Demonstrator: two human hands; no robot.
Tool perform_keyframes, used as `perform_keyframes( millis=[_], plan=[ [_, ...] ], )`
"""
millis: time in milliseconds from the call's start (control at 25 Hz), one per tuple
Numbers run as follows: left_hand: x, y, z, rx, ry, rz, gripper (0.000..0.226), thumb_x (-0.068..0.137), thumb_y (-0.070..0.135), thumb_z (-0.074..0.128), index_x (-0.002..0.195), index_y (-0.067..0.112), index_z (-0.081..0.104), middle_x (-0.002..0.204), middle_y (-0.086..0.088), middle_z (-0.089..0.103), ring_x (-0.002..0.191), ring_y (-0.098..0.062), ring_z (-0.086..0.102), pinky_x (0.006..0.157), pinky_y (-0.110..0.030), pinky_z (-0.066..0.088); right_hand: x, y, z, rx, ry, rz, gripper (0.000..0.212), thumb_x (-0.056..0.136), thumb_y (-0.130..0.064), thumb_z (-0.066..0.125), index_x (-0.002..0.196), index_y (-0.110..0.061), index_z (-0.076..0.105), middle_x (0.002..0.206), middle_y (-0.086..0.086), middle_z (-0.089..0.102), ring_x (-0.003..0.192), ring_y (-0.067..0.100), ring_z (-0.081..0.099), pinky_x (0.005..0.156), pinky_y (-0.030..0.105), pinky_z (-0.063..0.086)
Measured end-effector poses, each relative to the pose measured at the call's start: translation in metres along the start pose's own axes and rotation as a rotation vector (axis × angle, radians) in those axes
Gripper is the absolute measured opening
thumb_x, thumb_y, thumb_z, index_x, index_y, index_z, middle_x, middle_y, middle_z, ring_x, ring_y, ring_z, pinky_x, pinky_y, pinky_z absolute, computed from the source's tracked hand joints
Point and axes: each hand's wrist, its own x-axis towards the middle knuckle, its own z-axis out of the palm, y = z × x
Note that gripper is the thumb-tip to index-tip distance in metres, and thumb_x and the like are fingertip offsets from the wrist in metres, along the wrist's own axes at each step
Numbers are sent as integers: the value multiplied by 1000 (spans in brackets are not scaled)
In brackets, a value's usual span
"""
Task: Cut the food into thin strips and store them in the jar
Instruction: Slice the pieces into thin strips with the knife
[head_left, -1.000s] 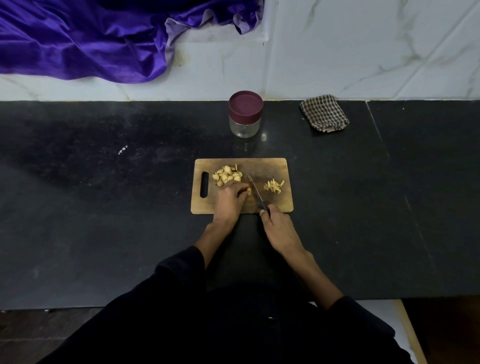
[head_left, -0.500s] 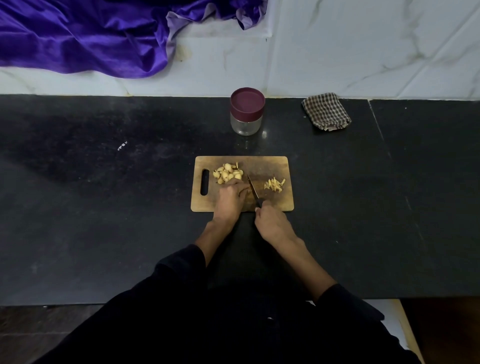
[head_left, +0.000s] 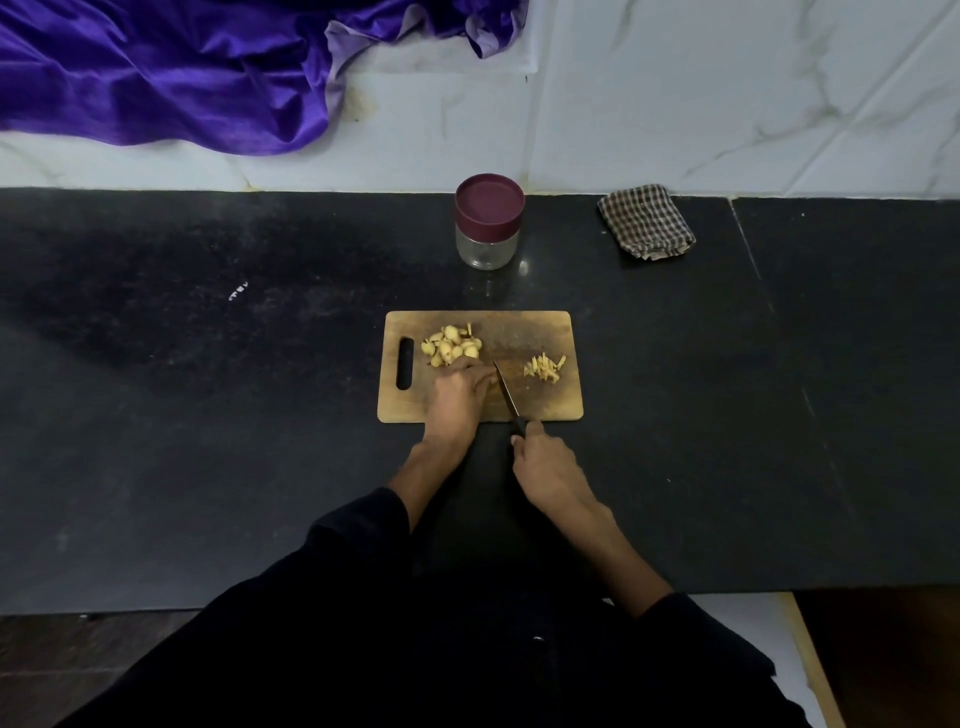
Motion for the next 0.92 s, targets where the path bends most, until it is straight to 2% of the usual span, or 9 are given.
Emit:
perform_keyframes(
  millis=[280,480,720,840,920],
  plan=[
    [1,-2,0,-20,-1,-20,18,88,6,62,104,5,71,106,-8,66,94,-17,62,87,-25,48,5,7,-12,102,118,48,33,106,-31,37,125,-8,51,113,15,64,104,31,62,85,43,51],
    [2,-4,-1,-56,10,-43,17,86,4,64,101,6,72,103,-6,67,92,-14,62,85,-16,45,3,-4,-9,160,64,-25,32,106,-32,38,121,-8,53,110,13,63,101,29,62,83,41,50],
    [2,-4,-1,-42,13,-27,19,85,0,63,101,6,72,102,-7,67,91,-15,63,86,-20,48,11,-8,-5,140,58,-49,28,105,-31,39,113,-8,55,108,12,62,101,28,61,78,37,45],
    [3,-3,-1,-37,15,-32,19,85,0,63,101,6,72,102,-8,67,91,-16,62,85,-19,47,13,-10,-4,122,55,-47,28,105,-30,39,113,-7,53,110,13,61,103,30,60,79,38,45],
    [2,-3,-1,-43,10,-40,19,86,1,62,102,6,72,103,-7,67,92,-16,62,86,-23,49,16,-13,-6,96,49,-46,28,105,-29,39,117,-7,52,111,13,59,103,29,60,82,41,48]
  ],
)
